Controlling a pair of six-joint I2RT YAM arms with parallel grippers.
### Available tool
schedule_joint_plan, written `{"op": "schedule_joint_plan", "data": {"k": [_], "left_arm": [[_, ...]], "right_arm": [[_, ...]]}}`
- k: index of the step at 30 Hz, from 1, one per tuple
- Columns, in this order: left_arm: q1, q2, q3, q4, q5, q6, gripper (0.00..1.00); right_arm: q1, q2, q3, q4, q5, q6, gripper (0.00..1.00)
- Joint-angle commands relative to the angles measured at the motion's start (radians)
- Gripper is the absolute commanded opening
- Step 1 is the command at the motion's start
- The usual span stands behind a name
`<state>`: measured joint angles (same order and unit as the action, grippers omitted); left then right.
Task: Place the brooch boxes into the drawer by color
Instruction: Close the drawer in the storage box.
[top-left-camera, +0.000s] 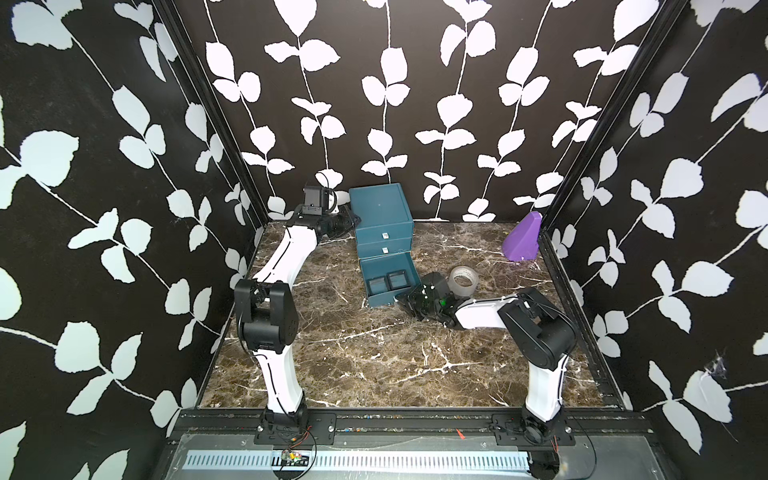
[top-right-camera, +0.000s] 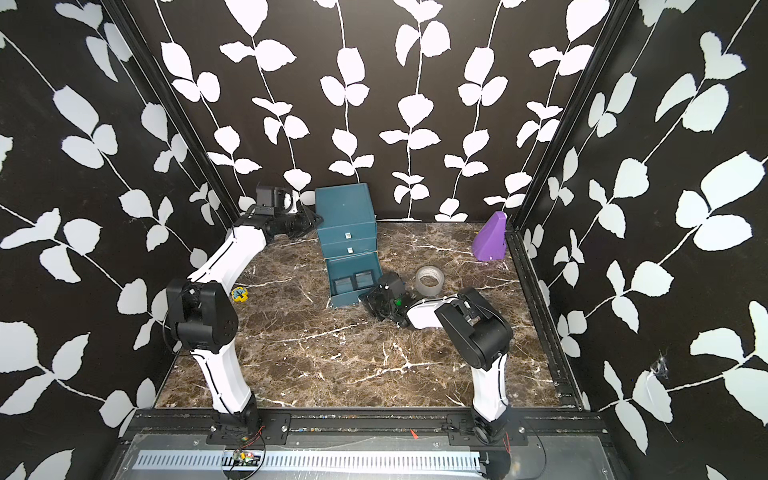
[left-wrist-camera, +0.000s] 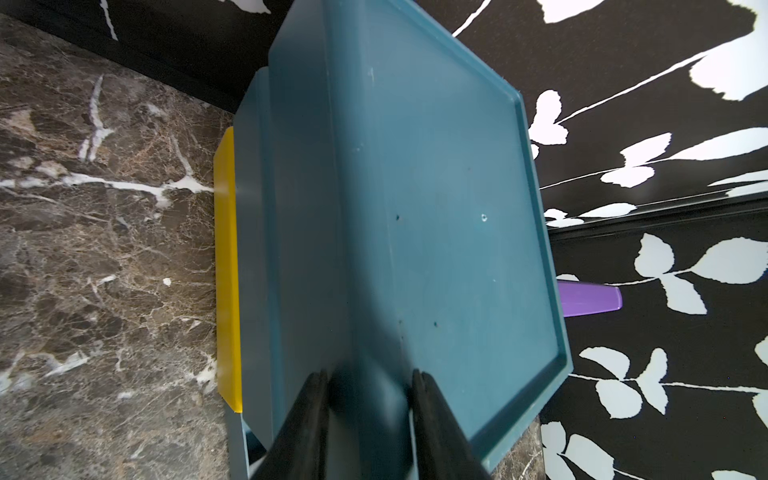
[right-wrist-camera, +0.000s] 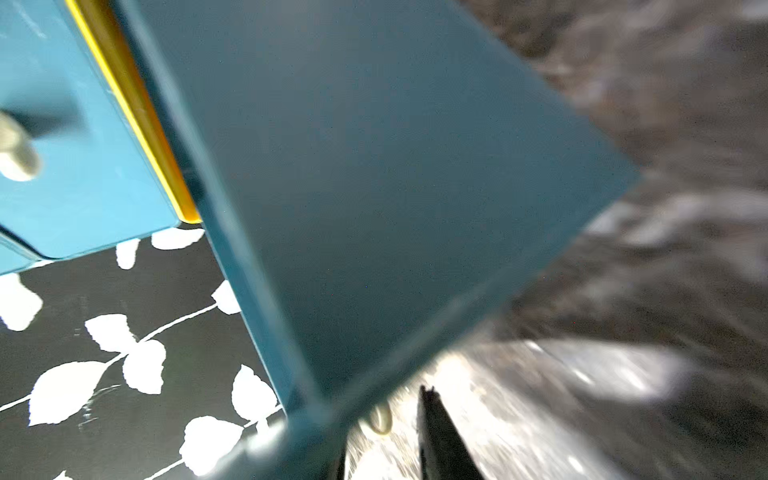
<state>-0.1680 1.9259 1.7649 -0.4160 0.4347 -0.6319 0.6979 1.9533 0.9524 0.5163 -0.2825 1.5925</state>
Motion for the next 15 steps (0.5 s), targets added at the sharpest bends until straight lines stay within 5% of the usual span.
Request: {"op": "schedule_joint_plan", "data": {"k": [1,8,15], "left_arm": [[-0.001,0.005,-0.004,-0.021,0.015,0.015,0.3],[-0.002,0.007,-0.004,-0.032,0.021,0.022,0.29],[-0.002,0.004,-0.004,-0.038,0.027,0.033,0.29]], "right_arm": [[0.015,0.039,-0.003,0.131,0.058,0.072,0.29],[0.022,0.08,0.028,0.208,0.124,0.09,0.22],[0.024,0.117,0.068,0.245,0.177,0.117,0.01]]}}
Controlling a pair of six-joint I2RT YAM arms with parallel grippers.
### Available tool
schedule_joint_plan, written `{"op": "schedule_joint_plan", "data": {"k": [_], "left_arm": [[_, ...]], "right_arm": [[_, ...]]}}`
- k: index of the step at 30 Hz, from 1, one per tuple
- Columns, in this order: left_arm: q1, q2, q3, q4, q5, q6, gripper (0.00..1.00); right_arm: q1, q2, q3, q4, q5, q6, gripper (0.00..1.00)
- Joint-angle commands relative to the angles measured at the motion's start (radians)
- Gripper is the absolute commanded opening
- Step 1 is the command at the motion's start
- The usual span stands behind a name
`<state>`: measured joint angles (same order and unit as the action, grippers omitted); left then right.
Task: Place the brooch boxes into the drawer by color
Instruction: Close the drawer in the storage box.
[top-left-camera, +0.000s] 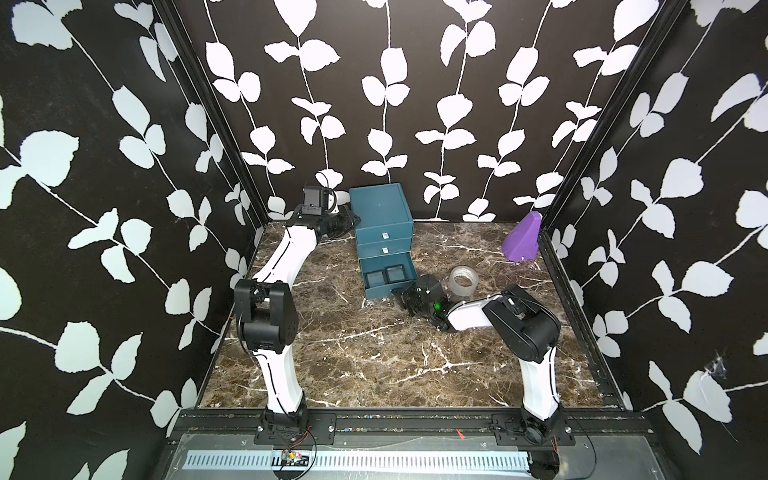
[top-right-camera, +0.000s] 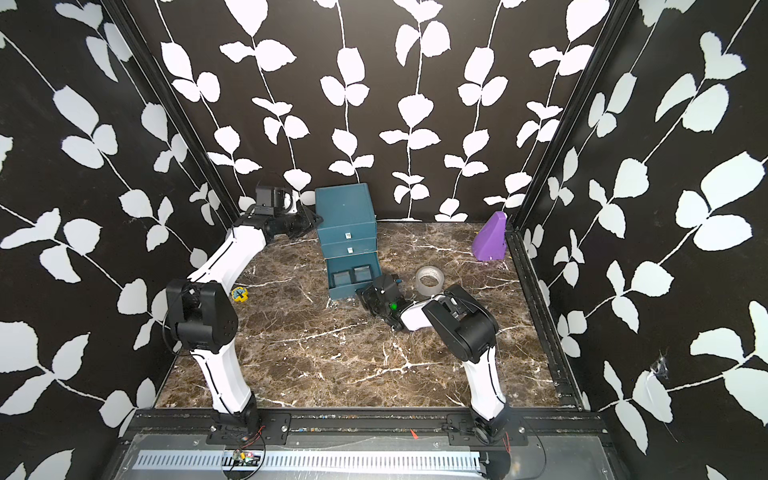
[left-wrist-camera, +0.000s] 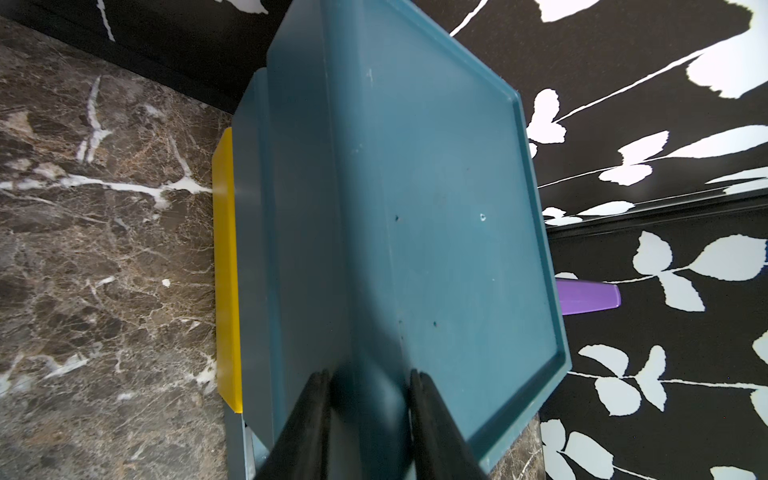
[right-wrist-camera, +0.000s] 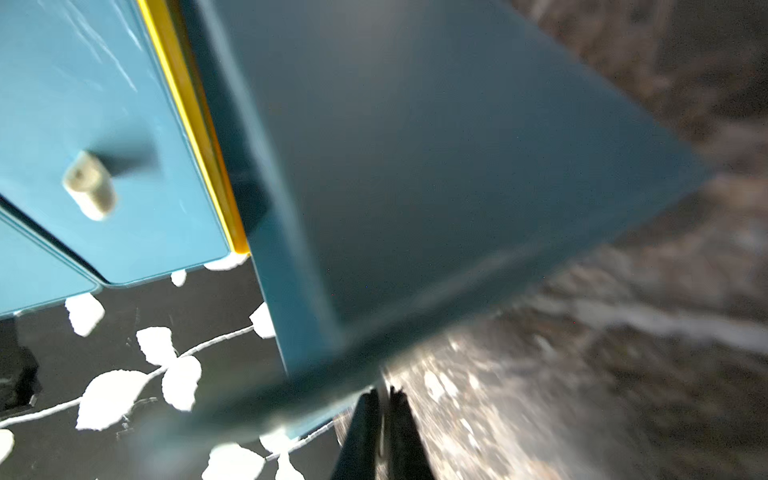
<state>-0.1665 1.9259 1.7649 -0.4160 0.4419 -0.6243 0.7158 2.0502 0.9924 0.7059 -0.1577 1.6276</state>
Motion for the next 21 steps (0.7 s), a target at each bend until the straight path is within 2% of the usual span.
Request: {"op": "schedule_joint_plan", "data": {"k": [1,21], "left_arm": [[-0.004,0.006,-0.003,-0.041,0.02,0.027,0.29],[-0.004,0.001,-0.026,-0.032,0.024,0.025,0.28]], "right_arm": [[0.006,0.024,0.033,0.054,0.055,0.084,0.0],[-0.033,0.168,0.27,-0.018,0.109,0.083,0.0]]}}
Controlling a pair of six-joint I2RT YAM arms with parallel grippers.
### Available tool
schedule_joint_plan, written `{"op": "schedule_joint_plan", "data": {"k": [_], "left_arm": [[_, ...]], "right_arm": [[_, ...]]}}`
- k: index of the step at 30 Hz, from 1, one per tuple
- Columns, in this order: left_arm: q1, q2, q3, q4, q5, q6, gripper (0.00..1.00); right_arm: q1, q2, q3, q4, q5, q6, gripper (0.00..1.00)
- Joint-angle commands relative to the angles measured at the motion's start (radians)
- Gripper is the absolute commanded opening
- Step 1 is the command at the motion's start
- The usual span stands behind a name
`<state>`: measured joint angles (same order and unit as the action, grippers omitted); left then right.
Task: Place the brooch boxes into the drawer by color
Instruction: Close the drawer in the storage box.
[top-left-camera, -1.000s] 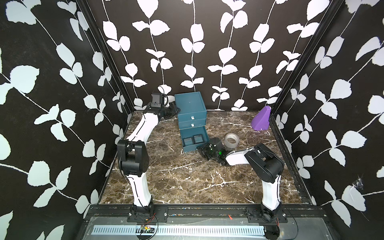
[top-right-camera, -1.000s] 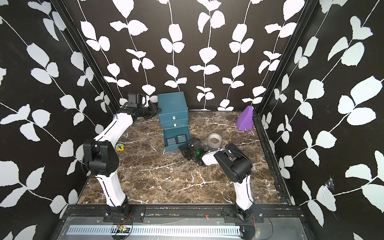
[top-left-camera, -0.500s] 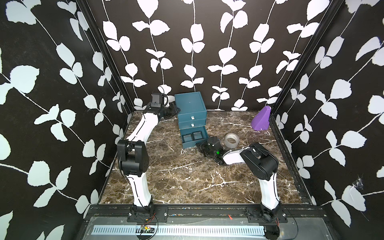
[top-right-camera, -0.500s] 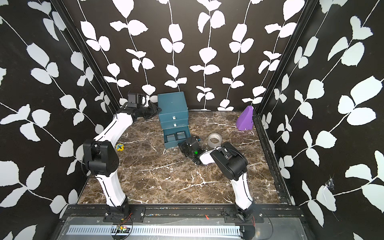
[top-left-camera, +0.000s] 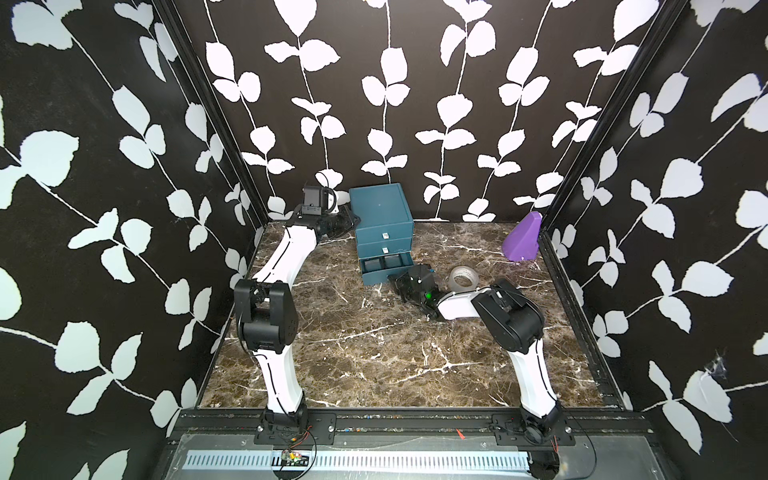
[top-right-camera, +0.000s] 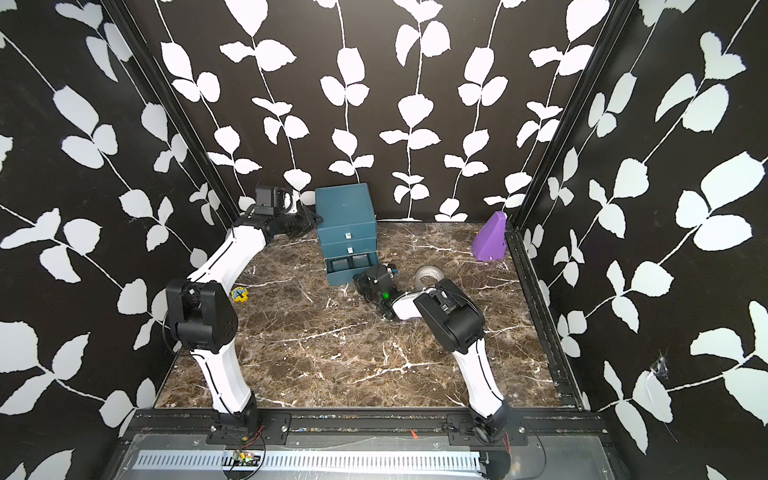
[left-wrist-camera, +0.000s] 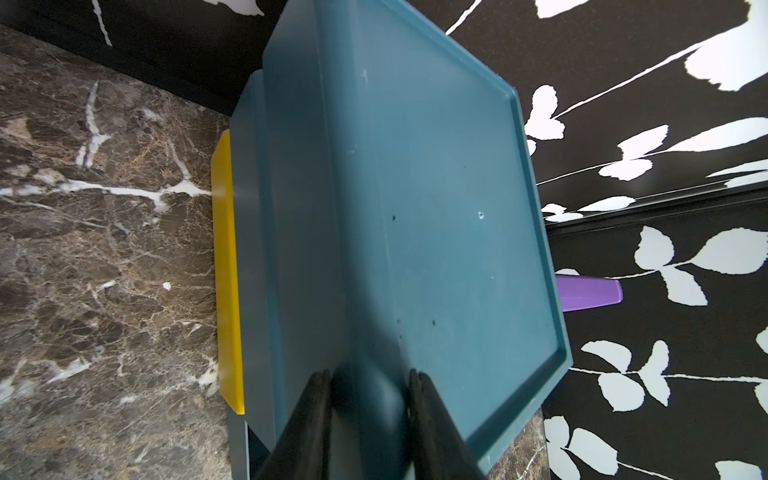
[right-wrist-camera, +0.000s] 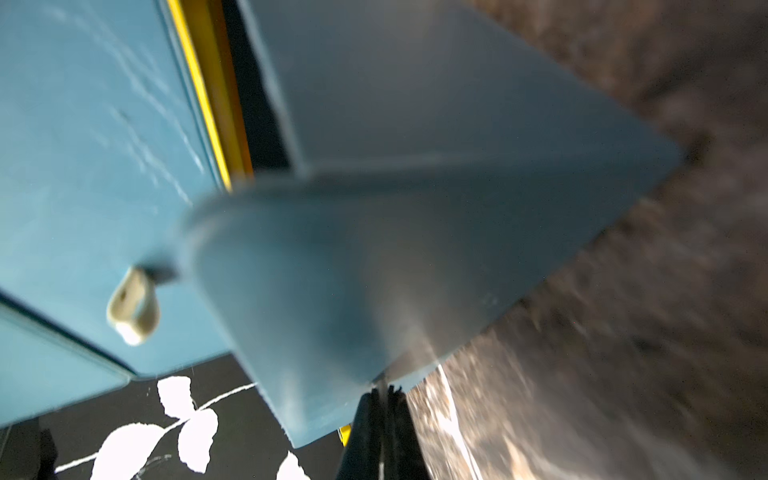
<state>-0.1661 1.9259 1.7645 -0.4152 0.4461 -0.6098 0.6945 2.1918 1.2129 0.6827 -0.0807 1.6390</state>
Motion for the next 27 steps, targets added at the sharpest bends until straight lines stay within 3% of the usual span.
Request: {"op": "schedule_joint_plan", "data": {"k": [1,15,27], "left_arm": [[-0.004,-0.001,-0.027,-0.03,0.02,0.009,0.28],[-0.004,-0.013,-0.043,-0.025,0.034,0.006,0.27],[-0.004,-0.016,-0.049,-0.028,0.038,0.007,0.26]], "right_arm": [[-0.014,0.035,0.064,-0.001,0.032,0.073,0.0],[-0.029,0.166,0.298,-0.082,0.058,0.08,0.0],[-0.027,0.207,0.356,-0.1,0.079,0.106,0.0]]}}
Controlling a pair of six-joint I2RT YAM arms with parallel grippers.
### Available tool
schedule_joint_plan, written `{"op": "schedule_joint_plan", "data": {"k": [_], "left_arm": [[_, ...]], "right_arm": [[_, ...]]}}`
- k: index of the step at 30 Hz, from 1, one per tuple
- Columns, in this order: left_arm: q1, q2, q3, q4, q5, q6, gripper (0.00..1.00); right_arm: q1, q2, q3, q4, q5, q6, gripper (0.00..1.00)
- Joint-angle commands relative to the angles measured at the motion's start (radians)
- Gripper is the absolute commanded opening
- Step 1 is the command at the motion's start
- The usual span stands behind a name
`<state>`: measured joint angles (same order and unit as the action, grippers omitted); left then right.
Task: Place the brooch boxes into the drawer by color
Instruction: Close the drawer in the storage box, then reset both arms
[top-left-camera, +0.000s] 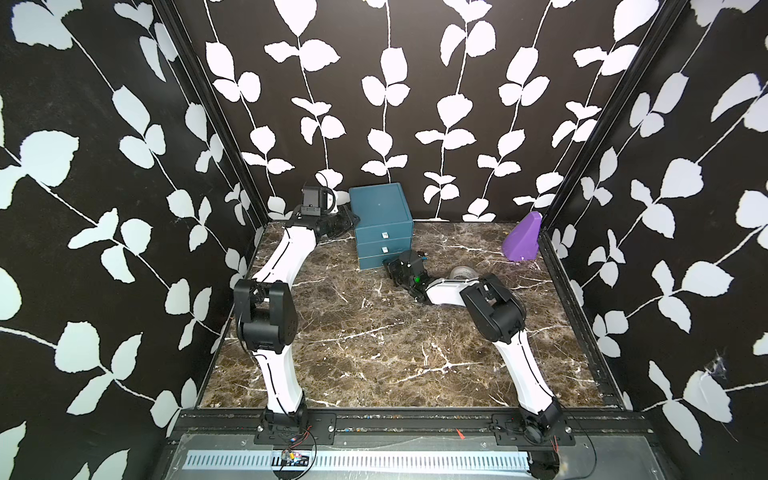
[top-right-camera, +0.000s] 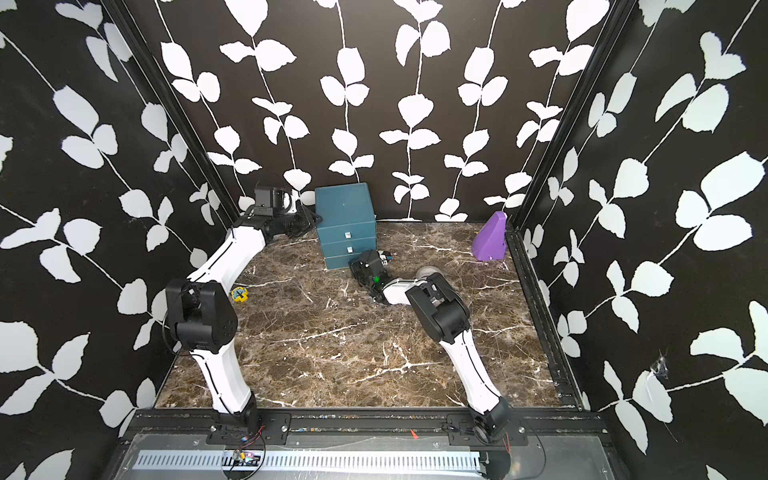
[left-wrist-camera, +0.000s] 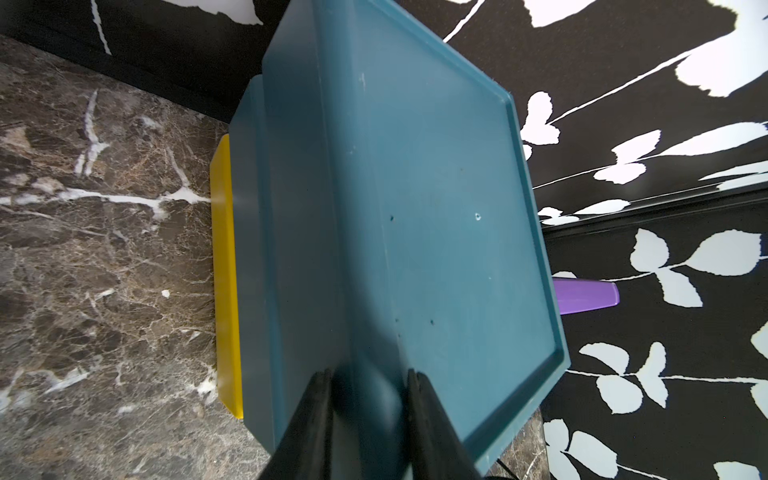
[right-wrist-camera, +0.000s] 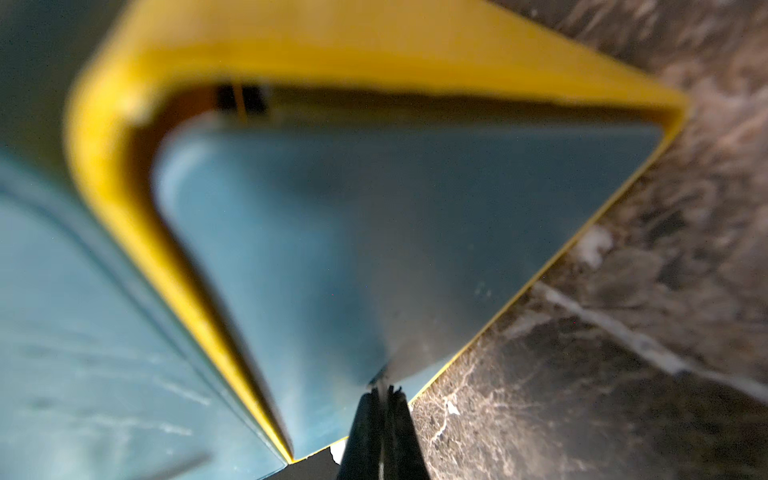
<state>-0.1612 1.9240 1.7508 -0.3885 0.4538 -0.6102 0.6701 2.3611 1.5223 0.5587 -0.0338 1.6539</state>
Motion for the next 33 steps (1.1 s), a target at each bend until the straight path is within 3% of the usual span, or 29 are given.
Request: {"op": "schedule_joint_plan", "data": {"k": [1,3,6,9,16,17,18,19,24,28,31,33], "left_arm": [[-0.008,-0.016,-0.035,-0.055,0.03,0.007,0.26],[-0.009,-0.017,-0.034,-0.053,0.029,0.006,0.26],[-0.009,-0.027,-0.033,-0.055,0.023,0.004,0.27],[-0.009,-0.054,-0.029,-0.056,0.003,-0.003,0.32],[-0.008,-0.211,-0.082,-0.061,-0.149,-0.03,0.53],[-0.007,-0.243,-0.1,-0.06,-0.178,-0.031,0.59],[-0.008,-0.278,-0.12,-0.055,-0.203,-0.031,0.86],[-0.007,-0.308,-0.145,-0.048,-0.222,-0.029,0.99],[-0.006,-0.504,-0.328,0.077,-0.302,-0.008,0.99],[-0.006,-0.608,-0.421,0.039,-0.403,0.061,0.99],[-0.014,-0.625,-0.419,-0.138,-0.629,0.095,0.99],[-0.037,-0.644,-0.458,-0.218,-0.892,0.088,0.99]], "right_arm": [[-0.003,0.034,0.047,0.021,0.031,0.094,0.0],[0.001,0.021,0.034,0.021,0.034,0.098,0.03],[0.006,-0.052,-0.026,-0.027,0.057,0.087,0.35],[0.004,-0.179,-0.109,-0.144,0.084,0.04,0.54],[-0.091,-0.577,-0.274,-0.526,0.133,-0.268,0.78],[-0.117,-0.639,-0.286,-0.566,0.144,-0.341,0.98],[-0.144,-0.695,-0.288,-0.613,0.149,-0.41,0.99],[-0.168,-0.742,-0.284,-0.654,0.152,-0.465,0.99],[-0.277,-0.937,-0.218,-0.975,0.277,-0.82,0.99],[-0.354,-1.024,-0.188,-1.164,0.423,-0.964,0.99],[-0.403,-1.093,-0.302,-1.104,0.485,-1.117,0.99],[-0.427,-1.161,-0.462,-0.956,0.536,-1.239,0.99]]}}
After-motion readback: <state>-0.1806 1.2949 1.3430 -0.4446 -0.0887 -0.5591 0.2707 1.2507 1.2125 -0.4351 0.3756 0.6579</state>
